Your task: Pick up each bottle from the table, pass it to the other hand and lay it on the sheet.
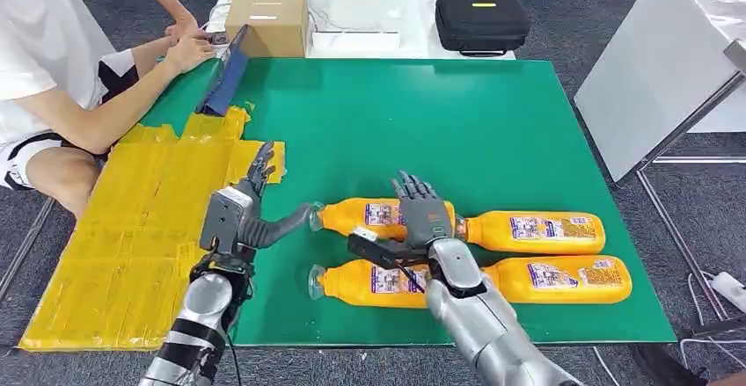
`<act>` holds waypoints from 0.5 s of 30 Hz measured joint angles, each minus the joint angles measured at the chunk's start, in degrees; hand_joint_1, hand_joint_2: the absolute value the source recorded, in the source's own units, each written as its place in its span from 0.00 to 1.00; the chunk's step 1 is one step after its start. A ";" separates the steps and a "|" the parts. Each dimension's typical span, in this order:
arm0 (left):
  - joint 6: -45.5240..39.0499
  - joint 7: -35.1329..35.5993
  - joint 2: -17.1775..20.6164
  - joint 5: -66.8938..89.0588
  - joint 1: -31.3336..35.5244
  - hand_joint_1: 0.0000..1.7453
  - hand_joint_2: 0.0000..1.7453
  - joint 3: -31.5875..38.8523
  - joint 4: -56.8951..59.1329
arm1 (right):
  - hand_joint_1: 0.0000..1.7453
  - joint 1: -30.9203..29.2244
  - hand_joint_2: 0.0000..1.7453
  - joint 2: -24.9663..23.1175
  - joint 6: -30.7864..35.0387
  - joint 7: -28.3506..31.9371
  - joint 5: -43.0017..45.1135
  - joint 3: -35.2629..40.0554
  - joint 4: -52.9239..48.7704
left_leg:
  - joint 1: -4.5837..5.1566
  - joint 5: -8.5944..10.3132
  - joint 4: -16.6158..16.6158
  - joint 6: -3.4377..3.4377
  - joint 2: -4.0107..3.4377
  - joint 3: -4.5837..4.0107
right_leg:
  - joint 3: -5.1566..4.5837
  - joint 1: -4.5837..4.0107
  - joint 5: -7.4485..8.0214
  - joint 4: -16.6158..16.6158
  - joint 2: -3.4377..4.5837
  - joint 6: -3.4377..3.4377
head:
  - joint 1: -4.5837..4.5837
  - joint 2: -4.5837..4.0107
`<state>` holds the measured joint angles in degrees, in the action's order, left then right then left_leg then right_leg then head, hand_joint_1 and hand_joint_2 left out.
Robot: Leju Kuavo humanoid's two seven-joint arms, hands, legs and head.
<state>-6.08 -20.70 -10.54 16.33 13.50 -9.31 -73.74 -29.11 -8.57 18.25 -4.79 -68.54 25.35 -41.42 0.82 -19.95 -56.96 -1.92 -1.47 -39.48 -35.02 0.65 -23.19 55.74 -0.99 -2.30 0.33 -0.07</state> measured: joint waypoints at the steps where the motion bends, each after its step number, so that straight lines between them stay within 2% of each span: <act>1: 0.09 -0.09 -0.09 0.00 0.14 0.00 1.00 -0.02 0.17 | 0.00 -0.48 1.00 0.02 -0.09 -0.17 -0.06 -0.02 0.76 | 0.00 0.00 0.00 0.00 -0.01 0.00 | 0.00 0.00 0.01 0.00 0.00 -0.01 | 0.02 0.02; 3: 0.11 -0.22 -0.24 -0.09 0.56 0.00 1.00 -0.04 0.55 | 0.00 -1.58 1.00 0.02 -0.85 -0.67 -0.13 -0.02 2.54 | 0.00 0.00 0.00 0.00 -0.01 0.00 | -0.01 0.00 0.01 0.00 0.00 -0.01 | 0.02 0.00; 5: 0.17 -0.39 -0.41 -0.26 1.17 0.00 1.00 -0.09 1.05 | 0.10 -3.13 1.00 0.02 -1.44 -2.40 -0.94 -0.09 5.35 | 0.00 0.03 -0.01 -0.02 0.00 0.00 | 0.00 0.00 0.01 0.00 0.00 -0.01 | 0.02 0.00; 8: 0.20 -0.46 -0.44 -0.55 1.56 0.00 1.00 -0.11 1.60 | 0.10 -4.41 1.00 0.13 -2.27 -3.39 -1.22 -0.37 7.96 | 0.00 0.02 -0.01 -0.02 -0.01 0.00 | 0.00 0.00 0.02 0.00 0.00 -0.01 | 0.00 0.00; 9: 0.20 -0.48 -0.46 -0.61 1.69 0.00 1.00 -0.13 1.75 | 0.30 -4.68 1.00 0.20 -2.56 -3.58 -1.31 -0.48 8.68 | 0.00 0.02 -0.01 -0.02 -0.01 0.00 | 0.00 0.00 0.02 0.00 0.00 -0.01 | 0.02 0.00; 11: 0.20 -0.55 -0.46 -0.68 1.85 0.00 1.00 -0.24 2.07 | 0.55 -5.21 1.00 0.33 -3.04 -3.76 -1.53 -0.63 9.94 | 0.00 0.02 -0.01 -0.02 -0.01 0.00 | 0.00 0.00 0.02 0.00 0.00 -0.01 | 0.02 0.00; 12: 0.20 -0.59 -0.46 -0.68 1.93 0.00 1.00 -0.33 2.23 | 0.75 -5.56 1.00 0.33 -3.08 -3.74 -1.55 -0.70 10.43 | 0.00 0.02 -0.01 -0.02 -0.02 0.00 | 0.00 0.00 0.02 0.00 0.00 -0.01 | 0.02 0.00; 15: 0.20 -0.68 -0.57 -0.74 2.02 0.00 1.00 -0.44 2.62 | 0.82 -6.29 1.00 0.33 -3.30 -3.76 -1.55 -0.94 11.80 | 0.00 0.02 -0.01 -0.02 -0.01 0.00 | -0.01 0.00 0.02 0.00 0.00 -0.01 | 0.02 0.00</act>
<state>-5.88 -21.38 -11.10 15.58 15.53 -9.75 -71.12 -35.40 -8.24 14.95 -8.55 -70.10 24.41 -29.62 0.82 -19.92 -56.98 -1.95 -1.48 -39.48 -35.03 0.65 -23.18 55.73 -0.99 -2.31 0.35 -0.07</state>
